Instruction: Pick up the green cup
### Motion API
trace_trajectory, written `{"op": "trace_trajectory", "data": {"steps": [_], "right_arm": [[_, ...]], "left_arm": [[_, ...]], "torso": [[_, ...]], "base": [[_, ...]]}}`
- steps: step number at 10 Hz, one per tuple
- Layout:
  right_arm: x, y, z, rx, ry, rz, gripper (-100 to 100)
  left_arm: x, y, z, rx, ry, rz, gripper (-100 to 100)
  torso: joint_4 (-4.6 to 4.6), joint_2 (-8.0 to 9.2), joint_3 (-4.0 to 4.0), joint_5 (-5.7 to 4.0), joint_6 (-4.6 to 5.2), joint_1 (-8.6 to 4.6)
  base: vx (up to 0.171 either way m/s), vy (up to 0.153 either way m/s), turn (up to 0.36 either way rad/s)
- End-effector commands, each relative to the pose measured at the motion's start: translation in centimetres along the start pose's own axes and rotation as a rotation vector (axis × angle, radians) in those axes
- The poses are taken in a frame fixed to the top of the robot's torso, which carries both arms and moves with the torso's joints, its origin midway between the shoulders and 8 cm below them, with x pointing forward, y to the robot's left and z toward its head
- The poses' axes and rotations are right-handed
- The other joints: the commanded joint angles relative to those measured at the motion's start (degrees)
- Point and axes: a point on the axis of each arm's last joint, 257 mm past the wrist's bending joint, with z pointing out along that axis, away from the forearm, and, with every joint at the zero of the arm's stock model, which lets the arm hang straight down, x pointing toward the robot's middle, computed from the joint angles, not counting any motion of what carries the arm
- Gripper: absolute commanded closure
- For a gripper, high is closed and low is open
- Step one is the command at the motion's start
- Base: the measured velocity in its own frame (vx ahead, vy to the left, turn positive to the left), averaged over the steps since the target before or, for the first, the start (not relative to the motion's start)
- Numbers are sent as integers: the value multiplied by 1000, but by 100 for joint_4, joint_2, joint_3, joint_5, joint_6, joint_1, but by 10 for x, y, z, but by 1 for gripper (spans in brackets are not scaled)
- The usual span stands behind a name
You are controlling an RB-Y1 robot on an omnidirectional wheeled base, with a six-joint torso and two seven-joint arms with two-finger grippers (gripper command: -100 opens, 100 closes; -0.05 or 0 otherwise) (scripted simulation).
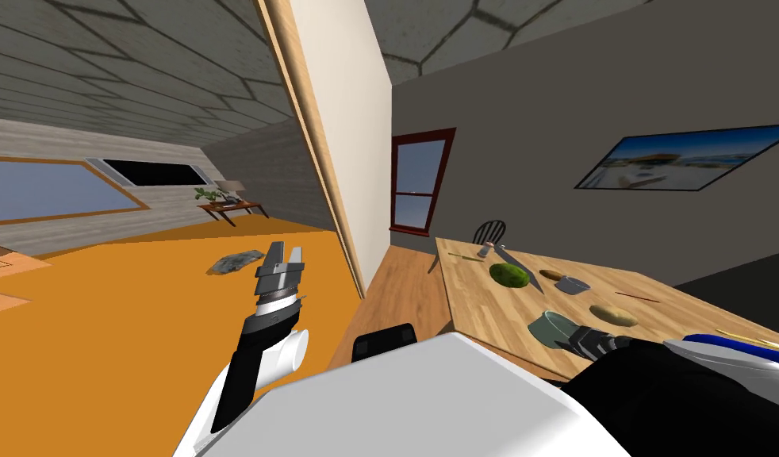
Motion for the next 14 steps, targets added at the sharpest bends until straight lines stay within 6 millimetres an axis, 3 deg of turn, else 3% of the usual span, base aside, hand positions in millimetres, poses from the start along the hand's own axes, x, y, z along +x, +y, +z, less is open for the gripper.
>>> {"op": "trace_trajectory", "data": {"steps": [1, 2, 3, 7, 14], "right_arm": [[0, 0, 0, 0, 0, 0, -100], [2, 1, 0, -2, 3, 1, 0], [2, 4, 1, -8, -6, -19, -100], [5, 18, 3, -29, -37, -93, -100], [12, 36, 4, -51, -77, -188, -100]], "left_arm": [[0, 0, 0, 0, 0, 0, 0], [0, 0, 0, 0, 0, 0, 0], [0, 0, 0, 0, 0, 0, 0], [0, 0, 0, 0, 0, 0, 0], [0, 0, 0, 0, 0, 0, 0]], "torso": [[0, 0, 0, 0, 0, 0], [0, 2, 1, 2, 2, 16], [1, 7, 4, 7, 3, 35], [-14, -64, -37, 7, 3, 34], [-14, -59, -36, 8, 0, 36]], "base": [[21, -72, 40], [3, -12, -3], [75, -16, -150], [191, -31, -225], [148, -18, -153]]}}
